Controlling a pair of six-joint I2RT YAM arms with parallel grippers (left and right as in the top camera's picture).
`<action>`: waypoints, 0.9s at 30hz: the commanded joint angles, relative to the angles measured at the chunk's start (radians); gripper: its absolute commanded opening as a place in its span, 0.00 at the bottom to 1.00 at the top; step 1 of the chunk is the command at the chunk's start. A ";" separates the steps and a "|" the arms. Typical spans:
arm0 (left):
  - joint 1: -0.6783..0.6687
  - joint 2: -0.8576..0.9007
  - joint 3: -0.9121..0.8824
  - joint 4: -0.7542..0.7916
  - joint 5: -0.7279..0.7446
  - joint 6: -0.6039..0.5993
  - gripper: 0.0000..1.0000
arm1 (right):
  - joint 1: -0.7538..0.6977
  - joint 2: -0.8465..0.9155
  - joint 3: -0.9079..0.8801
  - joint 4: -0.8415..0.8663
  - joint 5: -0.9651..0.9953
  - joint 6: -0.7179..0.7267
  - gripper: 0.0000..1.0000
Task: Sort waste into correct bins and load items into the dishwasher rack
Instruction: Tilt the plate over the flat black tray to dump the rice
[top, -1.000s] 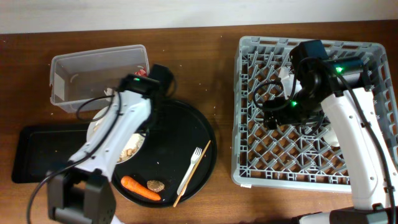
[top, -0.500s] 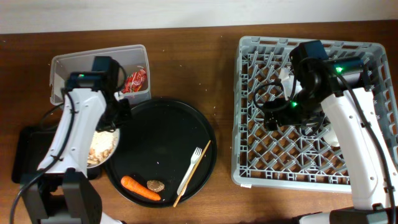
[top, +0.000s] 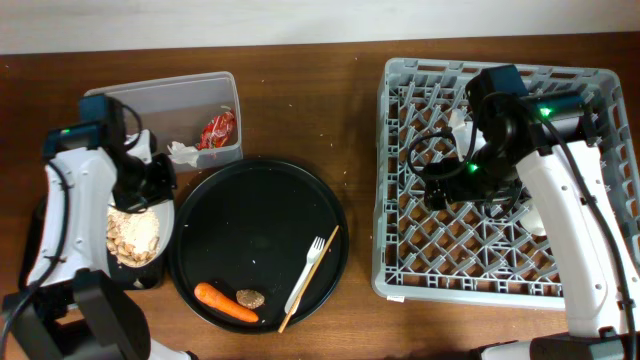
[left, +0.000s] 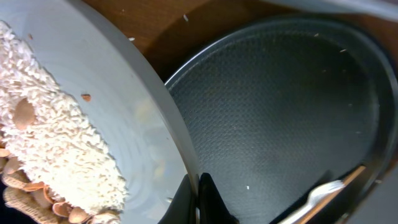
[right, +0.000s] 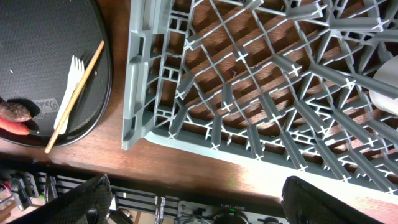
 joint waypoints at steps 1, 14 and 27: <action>0.067 -0.028 0.016 0.004 0.117 0.079 0.00 | 0.002 0.000 -0.004 -0.004 0.010 0.002 0.91; 0.248 -0.028 0.016 -0.035 0.461 0.225 0.00 | 0.002 0.000 -0.004 -0.006 0.010 0.002 0.90; 0.443 -0.028 0.016 -0.117 0.731 0.348 0.00 | 0.002 0.000 -0.004 -0.006 0.010 0.002 0.90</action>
